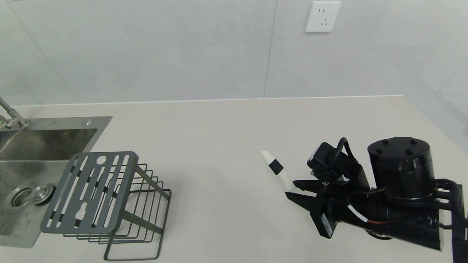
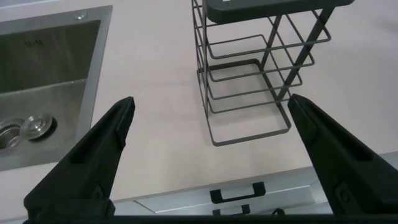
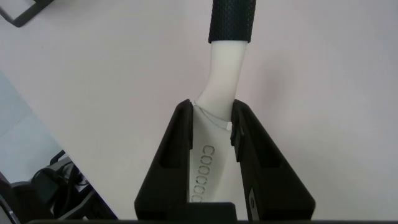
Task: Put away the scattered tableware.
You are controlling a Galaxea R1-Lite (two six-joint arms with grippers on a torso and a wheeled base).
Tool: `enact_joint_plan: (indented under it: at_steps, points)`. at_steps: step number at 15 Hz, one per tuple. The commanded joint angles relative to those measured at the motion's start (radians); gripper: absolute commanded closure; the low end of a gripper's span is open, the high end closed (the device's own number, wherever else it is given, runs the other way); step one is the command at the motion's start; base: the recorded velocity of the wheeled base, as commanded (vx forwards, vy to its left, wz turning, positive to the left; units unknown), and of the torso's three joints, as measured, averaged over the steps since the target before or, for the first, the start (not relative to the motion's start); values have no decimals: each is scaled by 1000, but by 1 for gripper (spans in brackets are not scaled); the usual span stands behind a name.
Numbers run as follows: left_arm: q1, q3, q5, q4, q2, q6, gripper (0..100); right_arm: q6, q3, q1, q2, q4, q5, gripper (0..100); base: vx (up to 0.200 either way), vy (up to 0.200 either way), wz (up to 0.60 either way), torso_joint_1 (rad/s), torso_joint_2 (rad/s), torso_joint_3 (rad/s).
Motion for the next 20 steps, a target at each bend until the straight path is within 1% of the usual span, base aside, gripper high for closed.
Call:
enact_joint_plan:
  at_steps: [1, 3, 7, 9, 10, 11, 12, 13, 14, 15, 16, 18, 19, 20]
  points:
    - [0, 2, -2, -8, 0, 14, 0, -1, 14, -1, -21, -1, 1, 100, 0, 0, 0, 0, 0, 0]
    - [0, 2, -2, -6, 0, 11, 0, -1, 51, -6, -45, -1, 3, 100, 0, 0, 0, 0, 0, 0]
    - [0, 2, -1, -8, 0, 10, 0, -1, 63, -10, -54, -1, 3, 100, 0, 0, 0, 0, 0, 0]
    - [0, 0, 11, 0, 1, -44, 0, -1, 73, -10, -54, -1, 5, 100, 0, 0, 0, 0, 0, 0]
    - [-1, 0, 44, 6, 7, -87, 0, -1, 73, -10, -53, -1, 12, 100, 0, 0, 0, 0, 0, 0]
    - [0, 2, 64, 7, 1, -96, 0, -1, 73, -10, -53, 1, 17, 100, 0, 0, 0, 0, 0, 0]
    - [0, 2, 54, -3, 0, -93, 0, -1, 70, -10, -53, -1, 18, 100, 0, 0, 0, 0, 0, 0]
    - [0, -37, 51, -275, 4, -137, 0, -1, 65, -7, -53, -1, 18, 100, 0, 0, 0, 0, 0, 0]
    - [12, -126, 45, -505, 56, -154, 0, -1, 59, -7, -51, -1, 18, 100, 0, 0, 0, 0, 0, 0]
    - [2, -218, 37, -496, 151, -157, 0, -1, 53, -6, -50, -1, 18, 100, 0, 0, 0, 0, 0, 0]
    - [-24, -227, 14, -459, 142, -171, 0, -1, 50, -1, -51, -1, 18, 100, 0, 0, 0, 0, 0, 0]
    - [-133, -224, -94, -295, 101, -213, 0, -1, 40, -1, -53, -1, 17, 100, 0, 0, 0, 0, 0, 0]
    - [-149, -224, -142, -247, 101, -216, 0, -1, 40, -1, -54, -1, 17, 100, 0, 0, 0, 0, 0, 0]
    - [-161, -224, -188, -229, 105, -216, 0, -1, 39, -1, -53, -1, 18, 100, 0, 0, 0, 0, 0, 0]
